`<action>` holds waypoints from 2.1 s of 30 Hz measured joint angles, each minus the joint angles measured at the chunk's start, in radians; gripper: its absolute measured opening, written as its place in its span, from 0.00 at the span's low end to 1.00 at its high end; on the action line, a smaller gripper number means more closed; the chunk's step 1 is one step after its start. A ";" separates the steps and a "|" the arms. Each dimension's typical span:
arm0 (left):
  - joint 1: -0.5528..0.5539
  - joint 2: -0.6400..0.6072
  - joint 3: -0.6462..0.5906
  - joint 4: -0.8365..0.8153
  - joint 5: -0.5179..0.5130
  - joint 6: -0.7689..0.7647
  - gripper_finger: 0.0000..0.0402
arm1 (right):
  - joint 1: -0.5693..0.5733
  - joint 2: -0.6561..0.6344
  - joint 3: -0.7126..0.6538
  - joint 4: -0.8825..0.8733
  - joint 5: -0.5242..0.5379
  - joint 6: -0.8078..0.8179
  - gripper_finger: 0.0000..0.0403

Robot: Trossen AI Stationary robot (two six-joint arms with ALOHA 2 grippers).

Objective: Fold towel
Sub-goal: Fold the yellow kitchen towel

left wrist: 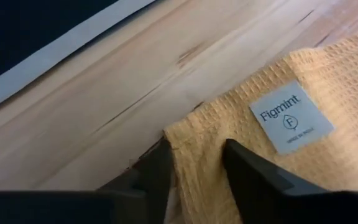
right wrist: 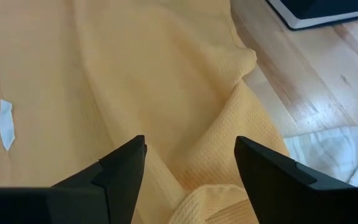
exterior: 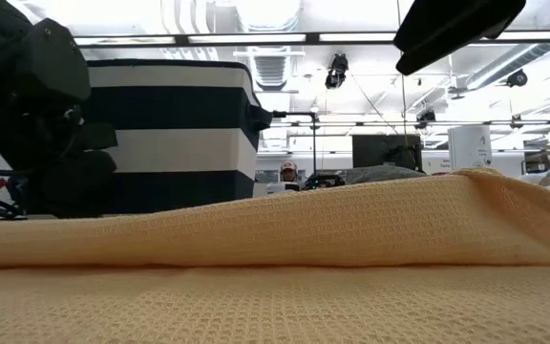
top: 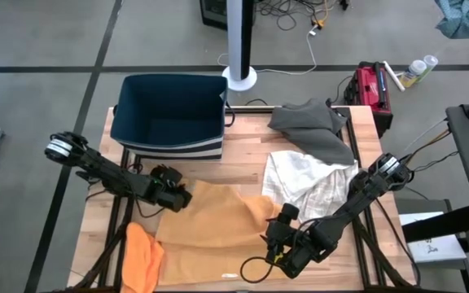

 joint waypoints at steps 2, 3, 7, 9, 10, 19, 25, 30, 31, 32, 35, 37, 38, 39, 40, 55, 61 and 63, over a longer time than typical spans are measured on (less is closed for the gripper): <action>0.000 -0.001 0.002 -0.007 -0.004 0.000 0.23 | 0.000 0.000 0.000 0.001 0.000 0.000 0.59; 0.000 -0.001 0.006 -0.011 -0.006 0.001 0.18 | 0.000 0.000 0.000 0.000 0.000 0.004 0.58; -0.001 -0.020 0.046 -0.023 -0.012 0.034 0.03 | -0.011 -0.001 -0.007 -0.015 -0.008 0.083 0.58; -0.008 -0.041 0.083 -0.021 -0.019 0.080 0.02 | -0.025 -0.001 -0.009 -0.048 -0.017 0.136 0.58; -0.013 -0.049 0.108 -0.022 -0.024 0.109 0.03 | -0.030 -0.001 -0.013 -0.057 -0.022 0.152 0.59; -0.196 -0.058 0.323 -0.052 -0.064 0.247 0.00 | -0.073 -0.002 -0.096 -0.162 -0.125 0.359 0.62; -0.433 0.021 0.386 -0.008 -0.116 0.278 0.00 | -0.127 -0.002 -0.161 -0.170 -0.140 0.468 0.59; -0.576 0.130 0.400 0.056 -0.166 0.330 0.00 | -0.211 -0.003 -0.219 -0.045 -0.214 0.415 0.55; -0.590 0.152 0.406 0.057 -0.171 0.329 0.00 | -0.227 -0.003 -0.229 -0.019 -0.229 0.396 0.55; -0.599 0.175 0.413 0.065 -0.171 0.321 0.00 | -0.243 -0.003 -0.237 0.002 -0.237 0.379 0.54; -0.614 0.226 0.423 0.058 -0.166 0.291 0.00 | -0.284 -0.013 -0.249 0.053 -0.238 0.350 0.53; -0.614 0.260 0.434 0.074 -0.129 0.269 0.00 | -0.297 -0.032 -0.264 0.145 -0.260 0.311 0.53; -0.614 0.271 0.436 0.072 -0.106 0.257 0.00 | -0.303 -0.041 -0.273 0.203 -0.288 0.280 0.53; -0.613 0.283 0.438 0.067 -0.085 0.251 0.00 | -0.307 -0.049 -0.281 0.269 -0.331 0.243 0.53; -0.614 0.296 0.441 0.073 -0.065 0.242 0.00 | -0.307 -0.053 -0.287 0.333 -0.374 0.210 0.53; -0.628 0.345 0.443 0.078 0.288 0.111 0.00 | -0.309 -0.057 -0.270 0.056 -0.339 0.211 0.51; -0.628 0.351 0.443 0.080 0.293 0.108 0.00 | -0.340 -0.057 -0.291 0.092 -0.420 0.185 0.49; -0.628 0.351 0.443 0.080 0.292 0.107 0.00 | -0.363 -0.057 -0.297 0.102 -0.438 0.186 0.49</action>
